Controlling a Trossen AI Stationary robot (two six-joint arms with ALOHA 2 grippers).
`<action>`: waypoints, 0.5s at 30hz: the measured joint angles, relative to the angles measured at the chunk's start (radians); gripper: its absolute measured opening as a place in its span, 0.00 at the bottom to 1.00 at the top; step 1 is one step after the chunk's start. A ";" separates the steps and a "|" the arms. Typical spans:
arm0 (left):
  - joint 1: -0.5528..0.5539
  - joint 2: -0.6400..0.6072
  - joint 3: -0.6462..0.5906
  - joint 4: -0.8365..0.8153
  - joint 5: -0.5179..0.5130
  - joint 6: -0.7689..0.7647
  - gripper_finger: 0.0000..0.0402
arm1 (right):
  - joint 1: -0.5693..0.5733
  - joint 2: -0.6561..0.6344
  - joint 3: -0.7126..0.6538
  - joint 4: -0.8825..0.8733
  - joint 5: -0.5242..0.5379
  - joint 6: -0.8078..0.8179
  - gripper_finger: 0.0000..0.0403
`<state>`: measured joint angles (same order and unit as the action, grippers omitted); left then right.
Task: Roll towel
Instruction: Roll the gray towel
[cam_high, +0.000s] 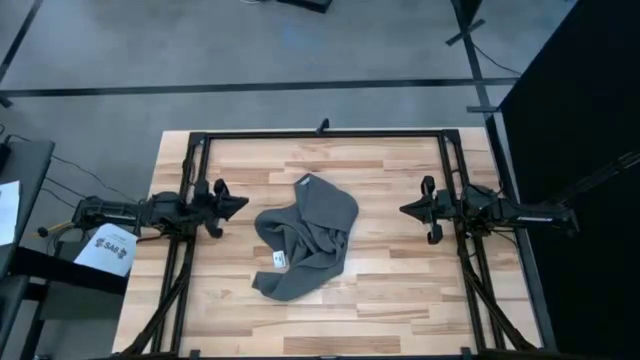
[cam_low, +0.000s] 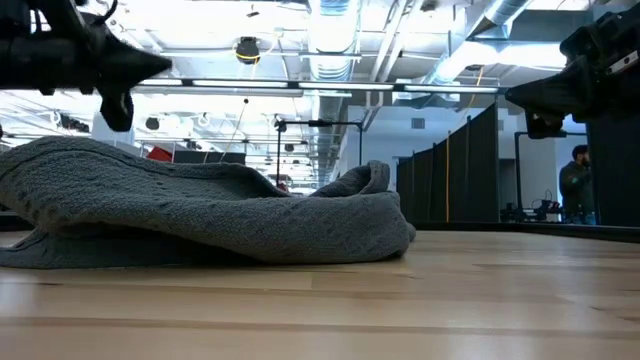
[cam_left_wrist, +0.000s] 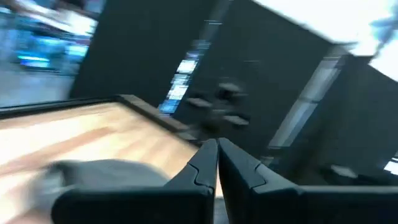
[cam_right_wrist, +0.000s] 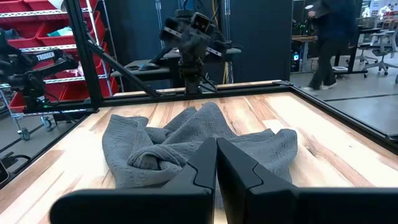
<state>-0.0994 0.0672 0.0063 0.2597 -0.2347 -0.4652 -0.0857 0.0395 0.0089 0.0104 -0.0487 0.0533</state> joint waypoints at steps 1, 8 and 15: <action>-0.014 0.017 0.000 0.056 0.057 0.005 0.00 | 0.000 0.000 0.000 0.000 0.000 0.000 0.00; -0.236 0.321 0.000 0.511 0.177 0.221 0.00 | 0.000 0.000 0.000 0.000 0.000 0.000 0.00; -0.395 0.771 0.011 0.718 -0.032 0.277 0.00 | 0.000 0.000 0.000 0.000 0.000 0.000 0.00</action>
<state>-0.4945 0.8383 0.0169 0.9779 -0.2669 -0.1886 -0.0860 0.0394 0.0087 0.0102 -0.0486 0.0533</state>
